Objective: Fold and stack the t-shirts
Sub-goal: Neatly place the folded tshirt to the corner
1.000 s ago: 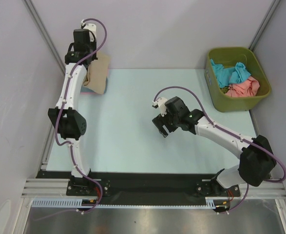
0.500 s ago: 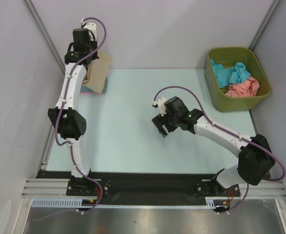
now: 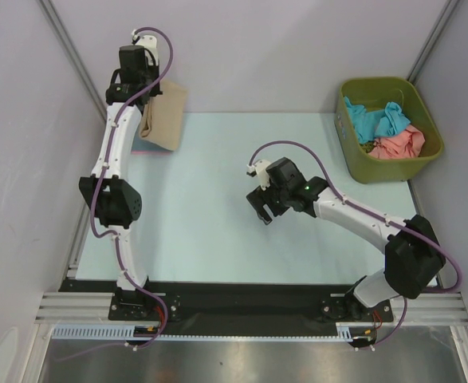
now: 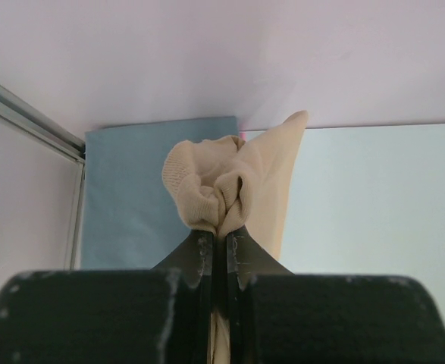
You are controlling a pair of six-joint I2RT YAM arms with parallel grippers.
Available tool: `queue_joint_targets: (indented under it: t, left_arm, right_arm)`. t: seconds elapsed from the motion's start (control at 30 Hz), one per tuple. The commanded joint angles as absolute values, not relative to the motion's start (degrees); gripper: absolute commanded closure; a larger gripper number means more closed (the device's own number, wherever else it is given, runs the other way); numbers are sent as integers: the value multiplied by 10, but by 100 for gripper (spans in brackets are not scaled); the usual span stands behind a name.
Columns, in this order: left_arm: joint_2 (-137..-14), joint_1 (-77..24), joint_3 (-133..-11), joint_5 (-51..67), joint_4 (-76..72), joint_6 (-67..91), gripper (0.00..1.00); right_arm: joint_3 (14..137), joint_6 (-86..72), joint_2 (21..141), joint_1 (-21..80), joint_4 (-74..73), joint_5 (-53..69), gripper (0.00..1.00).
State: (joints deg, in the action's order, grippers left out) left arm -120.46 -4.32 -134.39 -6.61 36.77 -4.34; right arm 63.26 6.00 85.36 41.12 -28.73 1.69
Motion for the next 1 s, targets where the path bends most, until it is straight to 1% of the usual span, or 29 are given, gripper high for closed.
queue_joint_targets:
  t: [0.0,0.5,0.87,0.97]
  left_arm:
    - [-1201,-36,-1375,-57,329,-37,100]
    - [-1237,-17,-1358,-51,281,-35,100]
    - [-1271,-3,-1358,-53,259,-52,100]
    - [-1283,19,-1360,-50,251,-52,100]
  right_arm:
    - [659,60,856,410,-274,25,13]
    - [677,62,880,405,-288,26,13]
    - [705,57,922,404,-296,34,13]
    - [715,55,934,403,-299,34,13]
